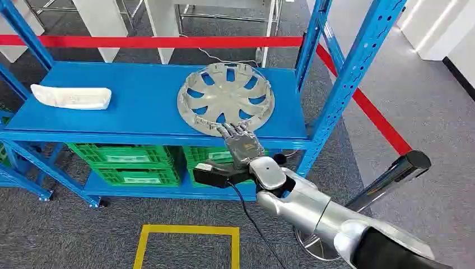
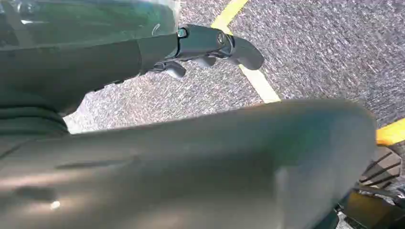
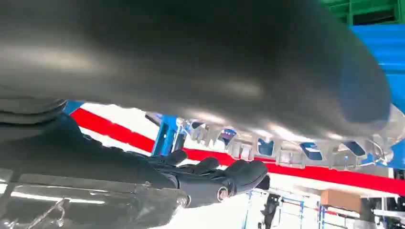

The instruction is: Take the parts from the cabinet and place them on the table.

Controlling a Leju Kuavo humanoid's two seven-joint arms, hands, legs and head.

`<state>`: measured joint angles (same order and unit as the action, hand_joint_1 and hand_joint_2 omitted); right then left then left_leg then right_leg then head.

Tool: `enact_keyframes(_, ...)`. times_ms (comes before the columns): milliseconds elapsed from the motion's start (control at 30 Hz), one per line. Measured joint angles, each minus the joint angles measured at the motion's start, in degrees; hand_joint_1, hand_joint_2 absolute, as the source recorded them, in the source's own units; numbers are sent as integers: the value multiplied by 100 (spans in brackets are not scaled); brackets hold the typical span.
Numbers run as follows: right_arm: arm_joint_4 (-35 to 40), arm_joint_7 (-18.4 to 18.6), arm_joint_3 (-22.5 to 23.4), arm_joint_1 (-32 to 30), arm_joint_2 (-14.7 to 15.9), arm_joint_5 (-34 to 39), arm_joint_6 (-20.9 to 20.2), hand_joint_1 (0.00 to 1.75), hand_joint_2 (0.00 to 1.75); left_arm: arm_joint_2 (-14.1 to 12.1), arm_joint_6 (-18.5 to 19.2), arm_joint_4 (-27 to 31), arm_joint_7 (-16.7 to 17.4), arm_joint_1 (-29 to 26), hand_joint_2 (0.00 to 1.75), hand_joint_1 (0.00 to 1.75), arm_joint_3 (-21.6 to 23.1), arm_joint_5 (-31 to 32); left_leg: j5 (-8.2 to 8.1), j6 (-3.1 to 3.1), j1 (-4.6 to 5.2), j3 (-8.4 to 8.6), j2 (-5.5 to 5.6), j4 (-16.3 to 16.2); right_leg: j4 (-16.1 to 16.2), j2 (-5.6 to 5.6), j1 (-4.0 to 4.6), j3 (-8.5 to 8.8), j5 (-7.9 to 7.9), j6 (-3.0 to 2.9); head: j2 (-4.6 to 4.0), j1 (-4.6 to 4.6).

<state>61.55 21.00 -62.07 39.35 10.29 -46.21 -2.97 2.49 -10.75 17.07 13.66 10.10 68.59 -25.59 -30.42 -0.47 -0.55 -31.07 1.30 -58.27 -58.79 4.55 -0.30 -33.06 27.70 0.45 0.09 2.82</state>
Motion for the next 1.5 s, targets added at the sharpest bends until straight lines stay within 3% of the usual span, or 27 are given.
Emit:
enact_keyframes(400, -83, 20, -52, -34, 2, 26, 15, 0, 0, 4, 0, -4, 0, 0, 0, 0, 0, 61, 0, 0, 0, 0, 0, 0, 0, 1, 0, -1, 0, 0, 0, 0)
enact_keyframes(433, -85, 20, -55, -39, 2, 26, 15, 0, 0, 4, 0, -4, 0, 1, 0, 0, 0, 61, -5, 9, 12, 1, 0, -22, 35, 4, -12, 0, -16, 11, 0, 0)
enact_keyframes(500, -87, 24, -52, -34, 4, 26, 22, 0, 0, 9, -2, -4, 2, 10, 0, 0, 0, 68, 60, 92, 8, 43, -39, 103, 112, 57, -13, 29, -57, 74, 0, -11)
enact_keyframes(533, -90, 24, -44, -44, 11, 26, 26, 0, 0, 18, -2, -4, 2, 14, 0, 0, 0, 72, 119, 95, -35, 109, -81, 212, 72, -70, -8, 11, -24, 53, 0, -4)
enact_keyframes(567, -92, 26, -44, -25, 13, 28, 26, 0, 0, 22, -2, -7, 0, 17, 0, 0, 0, 77, 137, 124, -36, 138, -89, 278, -139, -235, 5, -107, 107, 58, 0, 26)
enact_keyframes(600, -92, 28, -46, -19, 13, 28, 28, 0, 0, 26, -2, -7, 0, 15, 0, 0, 0, 79, 137, 125, -42, 142, -119, 279, -547, -322, -9, -329, 288, 73, 0, 44)
enact_keyframes(667, -101, 46, -55, -75, 15, 28, 28, 0, 0, 31, 0, -9, 2, -2, 0, 0, 0, 79, 103, 104, -44, 163, -159, 275, -1407, -397, -58, -832, 539, 112, 0, 55)
enact_keyframes(700, -105, 50, -61, -104, 15, 28, 28, 0, 0, 31, -2, -9, 2, -6, 0, 0, 0, 79, 82, 77, -52, 174, -166, 267, -1580, -417, -79, -974, 498, 135, 0, 59)
enact_keyframes(733, -113, 52, -63, -125, 17, 28, 28, 0, 0, 35, -2, -9, 2, -7, 0, 0, 0, 79, 51, 51, -69, 197, -170, 258, -1497, -426, -98, -977, 331, 158, 0, 55)
enact_keyframes(800, -118, 61, -68, -129, 24, 28, 28, 0, 0, 42, 0, -9, 2, -6, 0, 0, 0, 79, -54, -44, -137, 281, -170, 205, -654, -451, -140, -660, -299, 214, 0, 59)
enact_keyframes(833, -125, 61, -68, -129, 37, 28, 28, 0, 0, 42, -2, -11, 2, -8, 0, 0, 0, 79, -129, -105, -149, 308, -171, 159, -216, -506, -156, -492, -490, 244, 0, 66)
enact_keyframes(867, -133, 66, -77, -122, 42, 37, 31, 0, 0, 33, -2, -26, 0, -1, 0, 0, -2, 76, -163, -163, -137, 294, -178, 135, -267, -513, -82, -458, -333, 244, 0, 107)
enact_keyframes(900, -133, 66, -81, -123, 42, 46, 28, 0, 0, 39, -2, -26, 2, 2, 0, 0, -2, 76, -196, -202, -115, 278, -178, 87, -138, -511, -98, -420, -248, 97, 2, 131)
enact_keyframes(933, -137, 68, -79, -152, 46, 48, 33, 0, 0, 44, 0, -26, 2, -4, 0, 0, -2, 77, -198, -211, -116, 289, -188, 102, -167, -491, -94, -446, -241, 52, 0, 65)
enact_keyframes(1033, -135, 83, -74, -159, 57, 48, 37, 0, 0, 46, 0, -31, 2, 2, 0, 0, -2, 85, -254, -293, -138, 373, -225, 141, -196, -432, -94, -418, -171, -91, 0, 48)
enact_keyframes(1067, -135, 85, -70, -146, 57, 48, 42, 0, 0, 44, -2, -33, 0, 7, 0, 0, -2, 85, -347, -294, -147, 333, -213, 0, -179, -427, -96, -374, -151, -125, 0, 35)
enact_keyframes(1100, -135, 85, -74, -118, 57, 48, 42, 0, 0, 46, -2, -33, 0, 22, 0, 0, -2, 87, -527, -286, -134, 139, -209, -390, -177, -417, -91, -351, -135, -149, 0, 2)
enact_keyframes(1167, -138, 85, -79, -118, 57, 48, 39, 0, 0, 44, -2, -33, 0, 16, 0, 0, -2, 87, -841, -265, -109, -441, -207, -1376, -178, -402, -59, -327, -101, -198, 0, -22)
enact_keyframes(1200, -138, 85, -81, -134, 57, 48, 39, 0, 0, 44, -2, -35, 0, -2, 0, 0, -2, 85, -833, -245, -100, -657, -207, -1643, -179, -383, -35, -309, -82, -214, 0, -26)
enact_keyframes(1233, -138, 85, -83, -141, 57, 48, 39, 0, 0, 42, -2, -37, 0, -15, 0, 0, -2, 87, -679, -214, -84, -735, -204, -1628, -180, -358, -16, -284, -64, -215, 0, -22)
enact_keyframes(1267, -138, 85, -81, -139, 57, 48, 39, 0, 0, 42, -2, -42, 0, -18, 0, 0, -2, 87, -427, -172, -63, -711, -202, -1403, -181, -331, -1, -249, -39, -215, 0, -26)
enact_keyframes(1333, -135, 85, -79, -124, 57, 48, 39, 0, 0, 42, -9, -44, 0, -11, 0, 0, -2, 90, 268, -40, 1, -437, -167, -508, -177, -300, 23, -144, 16, -205, 0, -24)
enact_keyframes(1367, -138, 91, -81, -131, 57, 48, 42, 0, 0, 39, -11, -53, 0, -9, 0, 0, -2, 90, 262, 37, 19, -380, -112, -391, -138, -300, 8, -126, 31, -197, 0, -14)
enact_keyframes(1400, -135, 107, -85, -126, 57, 39, 37, 0, 0, 39, -20, -57, 0, -12, 0, 0, -2, 90, 324, 54, 58, -365, -110, -294, -144, -275, 25, -127, 28, -156, 0, -4)
enact_keyframes(1500, -135, 122, -81, -138, 63, -11, 46, 0, 0, 42, -39, -59, 0, -7, 0, 0, -2, 96, 191, 100, 86, -278, -114, -80, -90, -278, -12, -159, -5, -47, 0, -37)
